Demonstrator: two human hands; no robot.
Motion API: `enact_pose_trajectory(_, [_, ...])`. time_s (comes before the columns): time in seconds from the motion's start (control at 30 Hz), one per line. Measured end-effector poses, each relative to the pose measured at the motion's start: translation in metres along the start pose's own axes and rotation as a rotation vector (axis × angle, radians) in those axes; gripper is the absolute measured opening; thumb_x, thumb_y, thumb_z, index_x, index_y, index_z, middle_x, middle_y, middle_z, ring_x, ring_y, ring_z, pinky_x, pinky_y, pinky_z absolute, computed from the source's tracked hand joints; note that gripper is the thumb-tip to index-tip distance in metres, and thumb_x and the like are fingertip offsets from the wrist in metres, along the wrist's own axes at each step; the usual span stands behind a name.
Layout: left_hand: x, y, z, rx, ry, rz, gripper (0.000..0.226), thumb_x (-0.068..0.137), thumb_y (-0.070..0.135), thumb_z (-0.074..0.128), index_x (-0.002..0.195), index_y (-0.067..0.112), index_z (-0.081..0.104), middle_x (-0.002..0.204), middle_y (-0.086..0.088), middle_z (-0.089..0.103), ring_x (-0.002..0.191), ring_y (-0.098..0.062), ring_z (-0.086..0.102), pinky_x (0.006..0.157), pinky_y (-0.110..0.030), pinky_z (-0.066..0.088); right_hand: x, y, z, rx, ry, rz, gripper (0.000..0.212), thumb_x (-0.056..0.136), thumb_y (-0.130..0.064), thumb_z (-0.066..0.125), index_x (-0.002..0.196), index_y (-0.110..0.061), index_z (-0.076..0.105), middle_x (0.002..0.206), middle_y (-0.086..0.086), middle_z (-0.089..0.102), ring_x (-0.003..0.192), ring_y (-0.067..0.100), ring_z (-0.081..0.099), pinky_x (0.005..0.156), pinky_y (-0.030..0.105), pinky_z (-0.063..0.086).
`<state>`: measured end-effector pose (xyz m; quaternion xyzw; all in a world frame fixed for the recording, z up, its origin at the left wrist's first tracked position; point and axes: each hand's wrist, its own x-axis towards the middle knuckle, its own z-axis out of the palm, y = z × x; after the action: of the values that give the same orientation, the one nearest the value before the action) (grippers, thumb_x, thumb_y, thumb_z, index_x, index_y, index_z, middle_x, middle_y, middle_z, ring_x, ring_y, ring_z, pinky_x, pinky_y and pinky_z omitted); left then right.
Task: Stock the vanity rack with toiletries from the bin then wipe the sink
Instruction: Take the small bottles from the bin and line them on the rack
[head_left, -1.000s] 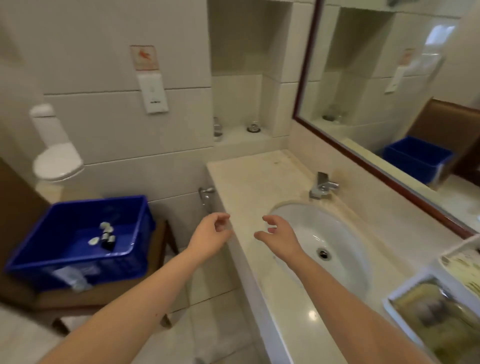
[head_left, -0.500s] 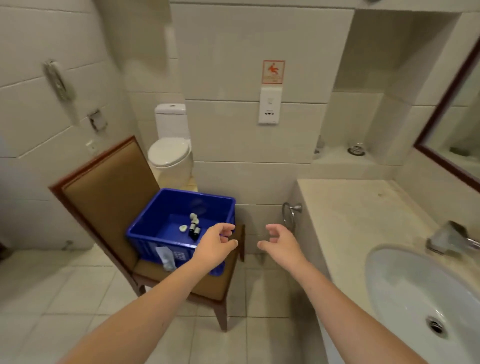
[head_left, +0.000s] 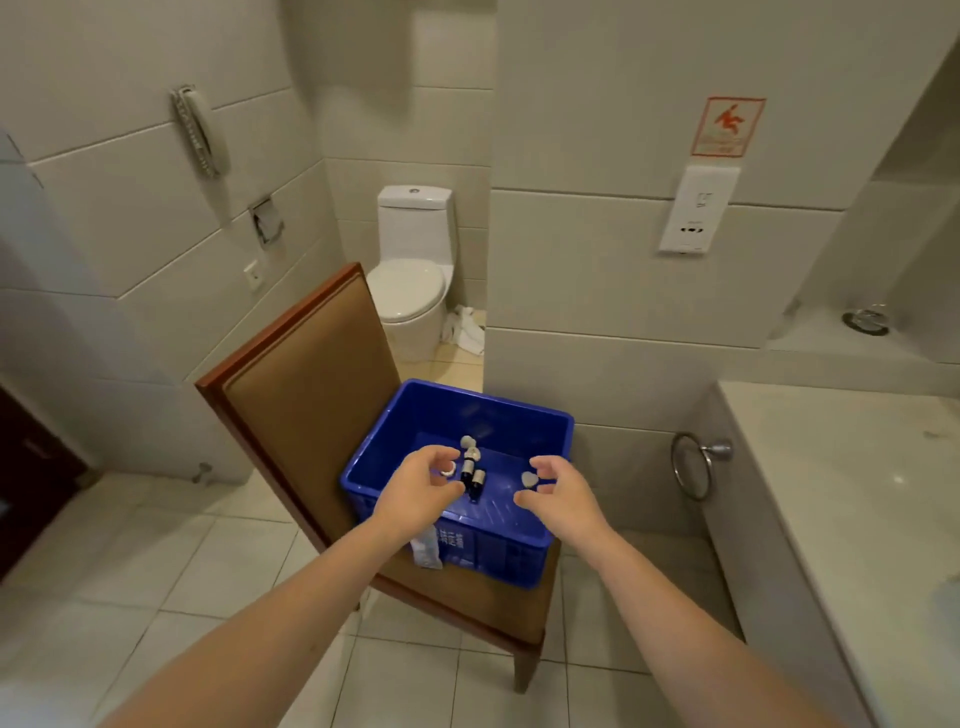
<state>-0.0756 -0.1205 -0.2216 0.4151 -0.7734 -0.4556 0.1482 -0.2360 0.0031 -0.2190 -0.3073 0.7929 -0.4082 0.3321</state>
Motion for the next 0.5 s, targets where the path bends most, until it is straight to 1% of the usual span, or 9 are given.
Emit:
enact_pose_trajectory(0.1, [0.018,-0.017,-0.015,-0.004,0.004,-0.018,0.041,0.088,0.015,0.066,0.126,0.021,0.053,0.114,0.006,0.055,0.098,-0.013,0.060,0.089,-0.035,0.053,0.022,-0.005,0.019,-0.028,-0.040,0.019,0.059,0.084,-0.017,0.072,0.136,-0.018,0.046,0.138,0.003,0.048,0.120,0.018,0.052,0.089,0.028,0.047])
enact_pose_trajectory(0.2, [0.037,-0.033,-0.022,-0.014,-0.002,-0.050,0.041,0.088,0.014,0.065,0.126,0.020,0.053,0.117,0.003,0.055,0.097,-0.013,0.059,0.089,-0.033,0.052,0.046,-0.009,0.032,-0.053,-0.066,0.032,0.057,0.085,-0.017,0.071,0.136,-0.018,0.046,0.138,0.003,0.047,0.120,0.018,0.052,0.088,0.026,0.045])
enact_pose_trajectory(0.3, [0.060,-0.047,-0.025,-0.020,-0.024,-0.077,0.039,0.088,0.014,0.064,0.125,0.020,0.054,0.116,0.003,0.055,0.094,-0.011,0.059,0.088,-0.034,0.053,0.074,-0.008,0.045,-0.055,-0.086,0.061,0.056,0.085,-0.017,0.071,0.136,-0.018,0.046,0.137,0.003,0.046,0.116,0.016,0.052,0.088,0.026,0.045])
enact_pose_trajectory(0.4, [0.091,-0.061,-0.024,-0.014,-0.047,-0.107,0.039,0.088,0.014,0.065,0.125,0.021,0.054,0.116,0.003,0.055,0.092,-0.012,0.060,0.087,-0.036,0.054,0.107,-0.006,0.058,-0.056,-0.095,0.096,0.057,0.086,-0.017,0.071,0.136,-0.018,0.045,0.138,0.003,0.046,0.120,0.019,0.051,0.092,0.031,0.047])
enact_pose_trajectory(0.5, [0.129,-0.076,-0.020,0.001,-0.103,-0.136,0.039,0.089,0.014,0.065,0.125,0.022,0.054,0.117,0.004,0.055,0.093,-0.015,0.060,0.088,-0.038,0.054,0.143,0.001,0.069,-0.035,-0.096,0.142,0.057,0.086,-0.016,0.071,0.137,-0.017,0.045,0.137,0.003,0.047,0.119,0.020,0.051,0.088,0.028,0.045])
